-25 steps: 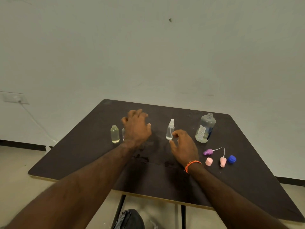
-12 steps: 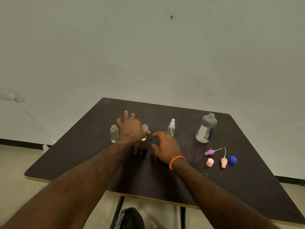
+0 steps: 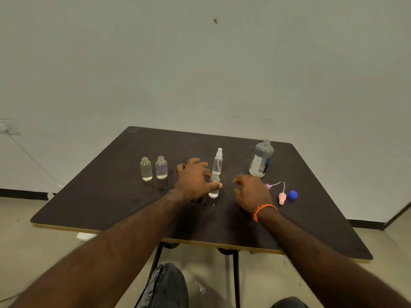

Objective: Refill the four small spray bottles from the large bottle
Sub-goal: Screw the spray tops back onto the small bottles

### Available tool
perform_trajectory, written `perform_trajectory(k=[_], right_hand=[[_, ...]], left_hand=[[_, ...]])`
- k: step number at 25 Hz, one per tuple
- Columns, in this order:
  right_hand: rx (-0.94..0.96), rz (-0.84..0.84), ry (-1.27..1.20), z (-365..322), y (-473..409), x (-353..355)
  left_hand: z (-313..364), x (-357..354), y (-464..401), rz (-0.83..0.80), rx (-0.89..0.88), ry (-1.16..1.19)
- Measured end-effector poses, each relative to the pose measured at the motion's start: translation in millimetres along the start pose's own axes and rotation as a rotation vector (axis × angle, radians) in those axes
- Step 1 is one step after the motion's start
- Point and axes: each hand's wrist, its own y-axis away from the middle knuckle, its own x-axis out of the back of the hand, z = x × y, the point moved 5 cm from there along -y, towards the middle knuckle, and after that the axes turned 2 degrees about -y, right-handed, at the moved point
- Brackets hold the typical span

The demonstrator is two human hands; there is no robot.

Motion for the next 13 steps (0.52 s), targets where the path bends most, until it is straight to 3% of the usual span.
perform_trajectory(k=[4,7,13], right_hand=[[-0.138,-0.03,0.148,46,24,20],[-0.246,-0.043,0.126,69,28,22],[-0.263,-0.127,0.106,70,28,8]], left_hand=[[21,-14,8,0.01,-0.069,0.083],[28,-23,8,-0.023,-0.038,0.139],[30,-26,12,0.009,-0.01,0.146]])
